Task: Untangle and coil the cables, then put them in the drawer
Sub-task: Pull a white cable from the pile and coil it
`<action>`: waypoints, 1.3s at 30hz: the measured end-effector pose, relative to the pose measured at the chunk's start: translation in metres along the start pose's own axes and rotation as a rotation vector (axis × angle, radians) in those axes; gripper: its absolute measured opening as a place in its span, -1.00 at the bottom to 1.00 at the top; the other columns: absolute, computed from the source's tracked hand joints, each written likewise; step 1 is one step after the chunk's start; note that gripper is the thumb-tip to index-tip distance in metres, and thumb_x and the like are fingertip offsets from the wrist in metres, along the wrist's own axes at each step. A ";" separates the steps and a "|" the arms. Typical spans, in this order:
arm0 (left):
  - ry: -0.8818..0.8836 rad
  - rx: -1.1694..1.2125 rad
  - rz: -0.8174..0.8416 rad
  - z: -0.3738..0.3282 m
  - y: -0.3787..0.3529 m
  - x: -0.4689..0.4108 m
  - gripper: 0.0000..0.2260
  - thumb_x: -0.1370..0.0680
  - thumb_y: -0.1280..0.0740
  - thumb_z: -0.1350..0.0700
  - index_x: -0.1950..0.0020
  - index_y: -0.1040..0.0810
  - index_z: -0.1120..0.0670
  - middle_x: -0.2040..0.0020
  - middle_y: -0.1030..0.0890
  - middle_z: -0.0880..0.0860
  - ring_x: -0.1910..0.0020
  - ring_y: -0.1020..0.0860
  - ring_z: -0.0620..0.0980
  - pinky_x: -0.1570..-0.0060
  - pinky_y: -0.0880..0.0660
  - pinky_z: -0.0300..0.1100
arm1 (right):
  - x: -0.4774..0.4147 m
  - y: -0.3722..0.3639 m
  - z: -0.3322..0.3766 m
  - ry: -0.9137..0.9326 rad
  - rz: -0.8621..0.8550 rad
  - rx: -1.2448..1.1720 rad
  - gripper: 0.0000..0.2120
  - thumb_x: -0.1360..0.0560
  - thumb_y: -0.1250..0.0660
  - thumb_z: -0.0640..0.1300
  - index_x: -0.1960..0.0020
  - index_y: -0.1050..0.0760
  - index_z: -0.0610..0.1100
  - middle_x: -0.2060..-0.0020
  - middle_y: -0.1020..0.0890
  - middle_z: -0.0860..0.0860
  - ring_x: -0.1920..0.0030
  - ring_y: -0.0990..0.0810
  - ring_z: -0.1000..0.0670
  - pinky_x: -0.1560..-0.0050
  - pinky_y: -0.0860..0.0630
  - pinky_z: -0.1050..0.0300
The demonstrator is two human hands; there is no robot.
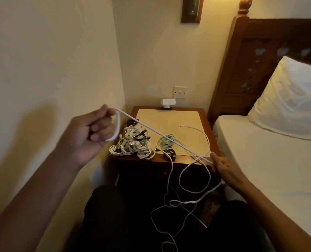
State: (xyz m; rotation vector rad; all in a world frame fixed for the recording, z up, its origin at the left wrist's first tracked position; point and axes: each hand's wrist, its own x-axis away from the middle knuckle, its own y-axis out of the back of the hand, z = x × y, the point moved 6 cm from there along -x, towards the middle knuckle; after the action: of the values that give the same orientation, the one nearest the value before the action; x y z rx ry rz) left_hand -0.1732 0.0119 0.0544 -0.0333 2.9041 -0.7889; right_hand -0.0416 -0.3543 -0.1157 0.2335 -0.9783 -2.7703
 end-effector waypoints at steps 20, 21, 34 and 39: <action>0.101 -0.459 -0.044 0.123 0.021 0.011 -0.63 -0.60 -0.28 -0.07 -0.01 -0.59 0.26 0.39 -0.37 0.06 0.45 -0.30 -0.01 0.41 -0.28 -0.17 | -0.062 -0.095 0.086 0.141 0.247 0.282 -0.82 -0.63 -0.34 -0.11 -0.19 -0.65 -0.05 -0.11 -0.67 0.00 -0.09 -0.63 -0.06 -0.10 -0.56 0.01; 0.128 -0.451 -0.060 0.133 0.025 0.011 -0.64 -0.60 -0.30 -0.08 -0.02 -0.59 0.25 0.38 -0.38 0.06 0.44 -0.32 -0.02 0.40 -0.30 -0.17 | -0.074 -0.102 0.086 0.117 0.229 0.322 -0.79 -0.62 -0.33 -0.12 -0.23 -0.64 -0.07 -0.16 -0.65 -0.04 -0.13 -0.61 -0.10 -0.12 -0.54 0.01; 0.303 -0.318 -0.199 0.211 0.052 -0.001 -0.73 -0.69 -0.23 0.07 0.03 -0.65 0.17 0.39 -0.41 0.03 0.43 -0.35 -0.06 0.39 -0.34 -0.23 | -0.133 -0.120 0.037 -0.090 0.189 0.435 -0.88 -0.50 -0.44 -0.08 0.16 -0.72 -0.08 0.24 -0.71 -0.02 0.20 -0.64 -0.05 0.13 -0.65 -0.05; 0.325 -0.290 -0.184 0.221 0.053 -0.003 -0.74 -0.69 -0.25 0.04 0.08 -0.67 0.08 0.38 -0.42 0.03 0.44 -0.37 -0.06 0.38 -0.34 -0.22 | -0.135 -0.087 0.049 -0.080 0.079 0.388 -0.92 -0.49 -0.44 -0.06 0.17 -0.64 -0.03 0.29 -0.69 0.03 0.21 -0.68 -0.03 0.15 -0.65 -0.02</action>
State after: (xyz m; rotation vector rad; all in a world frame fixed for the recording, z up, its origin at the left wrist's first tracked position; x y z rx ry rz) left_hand -0.1398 -0.0535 -0.1609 -0.2239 3.3413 -0.4202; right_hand 0.0673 -0.2268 -0.1214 0.1351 -1.5069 -2.5142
